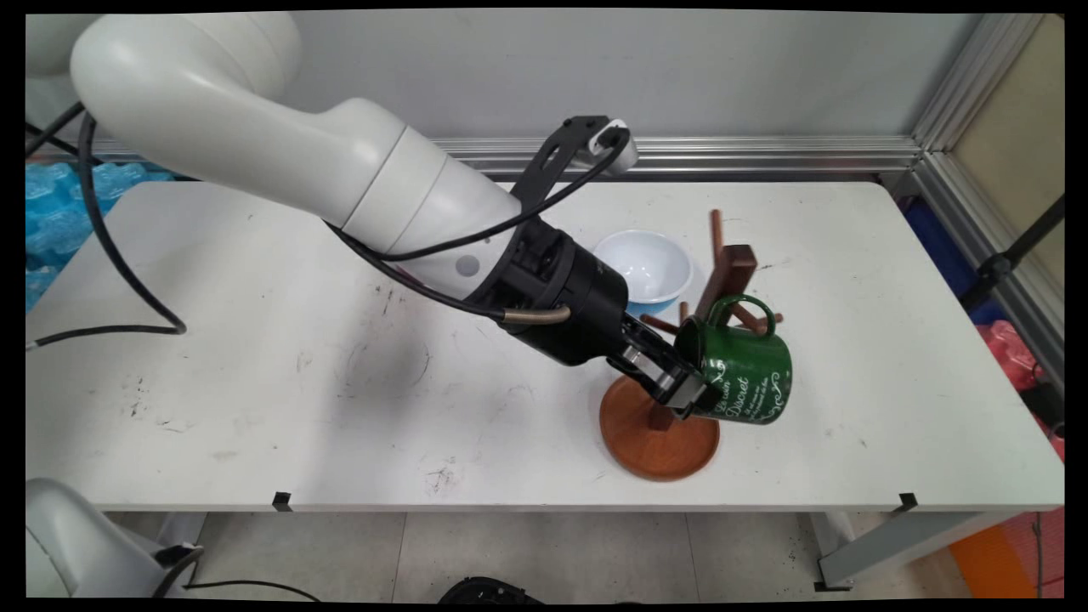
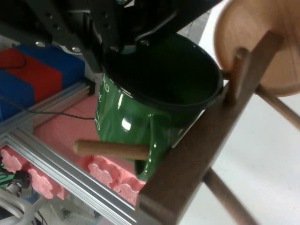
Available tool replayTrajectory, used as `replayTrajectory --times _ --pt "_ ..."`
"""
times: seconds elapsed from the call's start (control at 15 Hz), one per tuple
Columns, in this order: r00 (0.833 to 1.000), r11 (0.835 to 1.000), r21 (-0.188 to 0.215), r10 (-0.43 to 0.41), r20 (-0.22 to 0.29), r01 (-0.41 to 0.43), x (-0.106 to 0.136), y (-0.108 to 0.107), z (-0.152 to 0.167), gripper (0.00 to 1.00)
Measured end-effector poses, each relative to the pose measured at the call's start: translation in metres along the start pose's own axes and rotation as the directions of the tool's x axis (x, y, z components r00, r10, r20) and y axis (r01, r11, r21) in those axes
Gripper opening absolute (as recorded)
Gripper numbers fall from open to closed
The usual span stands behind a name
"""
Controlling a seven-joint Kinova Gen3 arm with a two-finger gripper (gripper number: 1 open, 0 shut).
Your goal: Place the picked object on the table
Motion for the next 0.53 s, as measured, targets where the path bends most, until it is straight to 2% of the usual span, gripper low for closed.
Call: replayTrajectory --times 0.53 --pt "1.000 1.000 -0.001 0.005 0.006 -0.005 -0.0017 0.0004 -0.0055 0.00"
